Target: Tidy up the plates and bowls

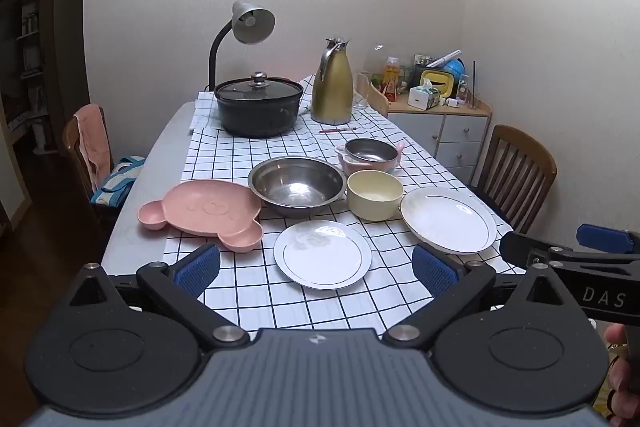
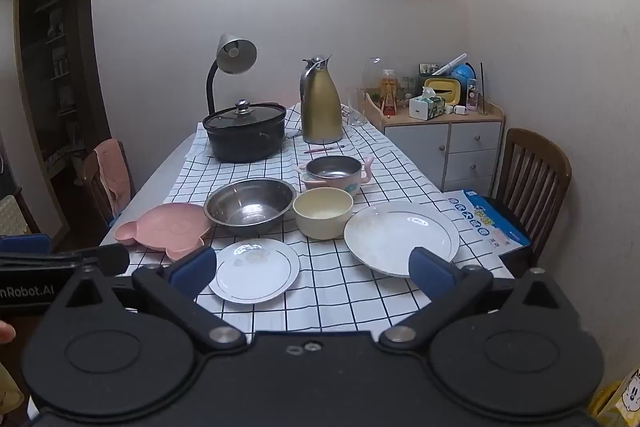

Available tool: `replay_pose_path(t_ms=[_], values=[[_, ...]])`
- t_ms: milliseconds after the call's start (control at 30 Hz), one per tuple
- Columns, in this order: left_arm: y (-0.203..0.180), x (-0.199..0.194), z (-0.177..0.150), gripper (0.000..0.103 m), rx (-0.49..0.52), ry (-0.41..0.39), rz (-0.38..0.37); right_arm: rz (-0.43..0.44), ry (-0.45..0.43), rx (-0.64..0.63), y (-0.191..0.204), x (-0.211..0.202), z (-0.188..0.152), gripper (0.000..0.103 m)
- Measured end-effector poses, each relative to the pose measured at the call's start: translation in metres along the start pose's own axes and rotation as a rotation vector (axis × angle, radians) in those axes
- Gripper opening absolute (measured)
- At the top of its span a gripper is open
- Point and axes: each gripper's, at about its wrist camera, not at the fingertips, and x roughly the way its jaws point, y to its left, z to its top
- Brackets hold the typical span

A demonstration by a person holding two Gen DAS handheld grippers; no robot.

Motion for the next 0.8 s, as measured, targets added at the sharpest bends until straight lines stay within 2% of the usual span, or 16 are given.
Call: replay_pose_path(t_ms=[333,533,800], values=[[-0.011,-0.002,0.003,0.103,0.018,-0.007,-0.001,-0.004,0.0,0.027,0.002,-0.002,-0.002,0.103],[-0.001,-0.005,0.002,0.103,-0.004,-0.003,-0.017,-0.01,0.019,0.03,0.004,0.0,-0.001,0.103],[0.005,0.001,0.0,0.103,-0.032,0.012,-0.011,-0.012,-0.016,0.024,0.004,-0.006,-0.001,0.103]])
